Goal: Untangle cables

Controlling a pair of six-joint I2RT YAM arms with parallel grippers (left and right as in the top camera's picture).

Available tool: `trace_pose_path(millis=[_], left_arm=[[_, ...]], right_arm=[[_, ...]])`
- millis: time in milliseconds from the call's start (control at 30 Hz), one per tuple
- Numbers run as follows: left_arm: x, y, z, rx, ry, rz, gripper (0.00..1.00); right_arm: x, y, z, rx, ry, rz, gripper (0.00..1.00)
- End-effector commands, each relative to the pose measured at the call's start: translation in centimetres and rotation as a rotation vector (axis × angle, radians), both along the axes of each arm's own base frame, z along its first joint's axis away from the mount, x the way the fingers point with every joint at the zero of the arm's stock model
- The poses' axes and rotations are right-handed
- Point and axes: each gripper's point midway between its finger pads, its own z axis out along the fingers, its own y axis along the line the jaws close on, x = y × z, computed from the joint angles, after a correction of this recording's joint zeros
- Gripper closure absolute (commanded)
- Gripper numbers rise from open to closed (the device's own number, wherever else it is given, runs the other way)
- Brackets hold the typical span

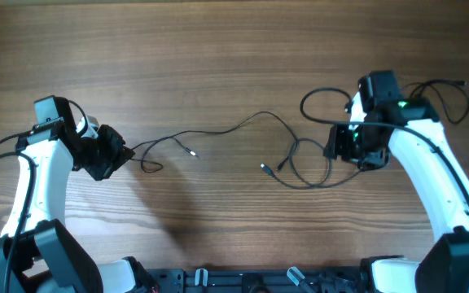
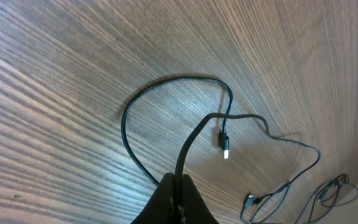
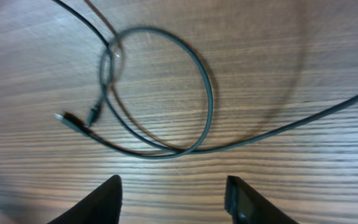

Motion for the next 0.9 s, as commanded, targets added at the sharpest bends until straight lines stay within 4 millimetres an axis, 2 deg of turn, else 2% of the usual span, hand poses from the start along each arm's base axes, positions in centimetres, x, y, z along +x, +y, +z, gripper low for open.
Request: trace_pose_path(millis=[0,67,200,400,467,500,567,600,667,733,767,800,867], left_arm=[[0.1,0.1,0.0,0.013,-0.005,-0.017,0.96],[0.1,0.1,0.0,0.013,-0.004,-0.017,0.96],[0.1,0.1,0.0,0.012,-0.001,-0.017,0.96],[0.0,0.0,0.0,0.012,-0.001,-0.017,0.96],[0.0,0.0,0.0,0.011,0.000,-0.017,0.96],[0.0,0.0,0.0,0.011,-0.001,-0.017,0.96],[0.1,-0.1,0.1,0.000,-0.004,-0.018,0.96],[0.3,-0.6,0.3,-0.032,-0.018,-0.024,0.96],[1.0,-1.7,1.1,-0.093,-0.078,-0.062,0.96],[2.3,-3.8,3.4,-0.230,-0.214,-0.137,0.96],[3.0,-5.1,5.4,-0.333,-0.316,-0.182,0.96],[3.8,-6.5,8.8,-0.471,-0.474,-0.248,0.96],[4.3,-7.3,15.2,-0.681,-0.763,-0.370,0.96]], right_arm=[[-1.2,0.4,-2.6,0.024,0.018,0.007,0.50],[-1.3,0.4,-4.6,0.027,-0.003,-0.014,0.57],[-1.8,0.2,-7.4,0.027,-0.030,-0.051,0.56],[-1.4,0.3,-9.6,0.041,-0.110,-0.076,0.57],[-1.2,0.3,-9.8,0.045,-0.125,-0.084,0.63],[-1.0,0.3,-9.8,0.048,-0.132,-0.094,0.69],[-0.9,0.4,-9.8,0.054,-0.139,-0.101,0.89],[-0.9,0.7,-9.8,0.072,-0.132,-0.119,0.94],[-0.9,0.8,-9.7,0.084,-0.129,-0.121,0.96],[-0.9,0.8,-9.7,0.082,-0.130,-0.121,0.96],[-0.9,0.6,-9.8,0.073,-0.131,-0.124,0.96],[-0.9,0.4,-9.8,0.060,-0.131,-0.130,0.96],[-1.2,-0.5,-10.1,0.011,-0.112,-0.192,0.96]])
